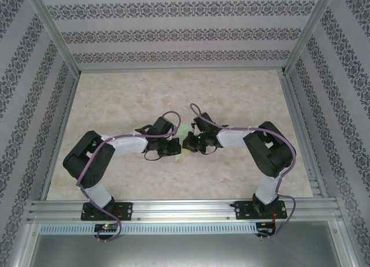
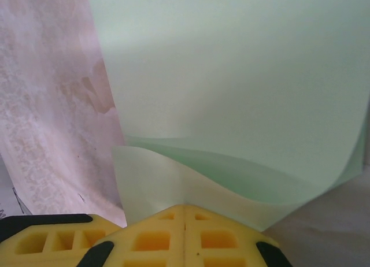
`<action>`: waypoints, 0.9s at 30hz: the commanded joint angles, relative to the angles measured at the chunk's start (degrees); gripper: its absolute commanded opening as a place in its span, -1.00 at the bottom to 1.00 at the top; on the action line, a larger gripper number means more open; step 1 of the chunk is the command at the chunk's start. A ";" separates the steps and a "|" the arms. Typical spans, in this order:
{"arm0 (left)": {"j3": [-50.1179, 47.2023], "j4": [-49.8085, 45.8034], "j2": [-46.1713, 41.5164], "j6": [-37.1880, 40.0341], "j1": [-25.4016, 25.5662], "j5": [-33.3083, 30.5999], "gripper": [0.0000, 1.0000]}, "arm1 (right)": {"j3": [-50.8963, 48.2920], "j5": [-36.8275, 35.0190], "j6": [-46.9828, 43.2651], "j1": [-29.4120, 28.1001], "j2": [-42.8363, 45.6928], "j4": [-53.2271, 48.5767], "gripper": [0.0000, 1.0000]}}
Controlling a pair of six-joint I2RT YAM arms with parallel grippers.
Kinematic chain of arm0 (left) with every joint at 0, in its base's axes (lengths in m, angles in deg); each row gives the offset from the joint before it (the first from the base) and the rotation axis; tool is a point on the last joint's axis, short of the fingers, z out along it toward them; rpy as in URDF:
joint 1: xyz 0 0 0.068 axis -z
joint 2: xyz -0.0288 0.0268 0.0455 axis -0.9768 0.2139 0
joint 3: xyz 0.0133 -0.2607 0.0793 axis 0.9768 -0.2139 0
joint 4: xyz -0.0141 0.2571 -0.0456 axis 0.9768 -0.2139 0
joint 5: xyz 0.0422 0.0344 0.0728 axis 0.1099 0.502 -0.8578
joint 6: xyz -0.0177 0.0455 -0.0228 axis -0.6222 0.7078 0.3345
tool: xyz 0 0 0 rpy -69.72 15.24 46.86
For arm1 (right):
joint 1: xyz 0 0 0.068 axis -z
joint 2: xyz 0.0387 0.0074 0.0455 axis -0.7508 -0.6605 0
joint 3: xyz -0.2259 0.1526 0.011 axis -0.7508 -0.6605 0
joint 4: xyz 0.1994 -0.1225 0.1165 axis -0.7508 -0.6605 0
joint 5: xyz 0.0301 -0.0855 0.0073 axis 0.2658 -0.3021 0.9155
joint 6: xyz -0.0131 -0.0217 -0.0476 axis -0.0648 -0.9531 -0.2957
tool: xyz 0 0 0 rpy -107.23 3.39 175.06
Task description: Fold a paper plane with a square sheet of paper (pick it up from the middle)
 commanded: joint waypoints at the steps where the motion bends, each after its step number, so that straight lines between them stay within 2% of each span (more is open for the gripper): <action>1: 0.02 1.63 1.59 -1.10 0.83 0.32 -0.93 | -0.01 -0.35 -0.21 0.35 0.41 1.60 -1.00; 13: -1.57 -2.92 1.89 -2.48 0.83 -6.33 -1.00 | -2.51 -2.31 -9.68 4.36 6.27 -0.08 -0.94; 27: -3.70 -5.63 1.87 -6.19 0.83 -10.65 -1.00 | 1.86 -0.27 -12.88 1.18 -1.05 -0.77 -0.93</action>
